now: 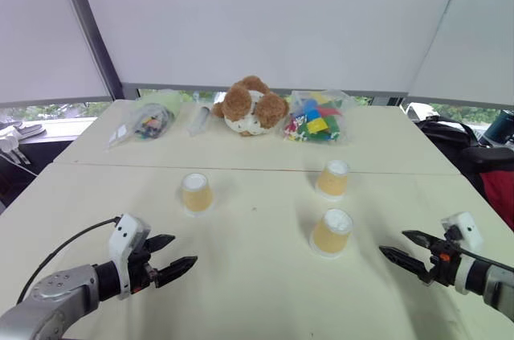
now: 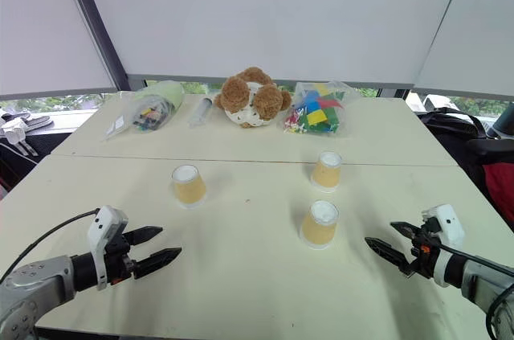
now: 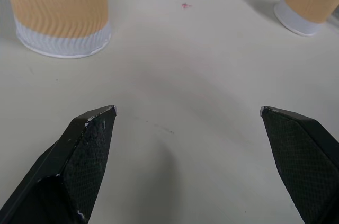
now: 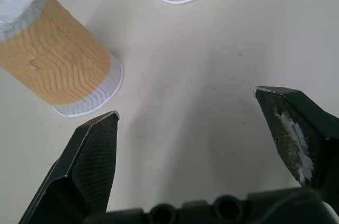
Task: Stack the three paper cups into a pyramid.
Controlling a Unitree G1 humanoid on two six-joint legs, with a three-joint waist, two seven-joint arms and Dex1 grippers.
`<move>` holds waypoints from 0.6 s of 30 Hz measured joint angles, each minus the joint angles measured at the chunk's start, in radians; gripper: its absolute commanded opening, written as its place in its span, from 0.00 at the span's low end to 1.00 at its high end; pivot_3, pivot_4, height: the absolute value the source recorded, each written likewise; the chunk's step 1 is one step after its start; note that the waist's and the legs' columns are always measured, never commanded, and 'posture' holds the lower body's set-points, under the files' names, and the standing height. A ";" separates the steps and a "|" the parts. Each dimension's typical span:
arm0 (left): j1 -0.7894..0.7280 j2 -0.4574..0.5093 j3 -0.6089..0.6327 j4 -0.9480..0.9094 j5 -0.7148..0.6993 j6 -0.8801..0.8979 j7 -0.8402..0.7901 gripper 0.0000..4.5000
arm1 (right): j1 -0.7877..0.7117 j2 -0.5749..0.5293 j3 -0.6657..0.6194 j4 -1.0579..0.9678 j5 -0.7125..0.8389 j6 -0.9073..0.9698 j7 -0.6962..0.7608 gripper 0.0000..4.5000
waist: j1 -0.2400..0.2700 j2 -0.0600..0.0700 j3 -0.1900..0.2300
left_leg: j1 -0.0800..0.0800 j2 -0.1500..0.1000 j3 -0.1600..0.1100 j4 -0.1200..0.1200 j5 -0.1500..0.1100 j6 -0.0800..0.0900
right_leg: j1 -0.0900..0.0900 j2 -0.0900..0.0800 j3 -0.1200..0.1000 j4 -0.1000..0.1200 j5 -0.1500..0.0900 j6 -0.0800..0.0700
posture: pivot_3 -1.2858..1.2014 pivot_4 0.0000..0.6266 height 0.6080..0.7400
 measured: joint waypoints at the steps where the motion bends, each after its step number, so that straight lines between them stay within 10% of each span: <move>1: 0.000 0.000 0.000 0.000 0.000 0.000 0.002 1.00 | -0.001 0.000 0.000 0.002 -0.004 -0.003 0.000 0.99 | 0.000 0.000 0.000 | 0.000 0.000 0.000 0.000 0.000 0.000 | 0.000 0.000 0.000 0.000 0.000 0.000 | 0.52 0.24 1.00; 18: -0.062 0.003 -0.031 0.001 0.009 0.000 0.032 1.00 | -0.022 0.016 0.000 0.021 -0.023 -0.024 -0.025 0.99 | 0.001 0.000 0.000 | 0.000 0.000 0.000 0.001 0.000 0.000 | 0.000 0.001 0.000 0.000 0.001 0.001 | 0.52 0.24 1.00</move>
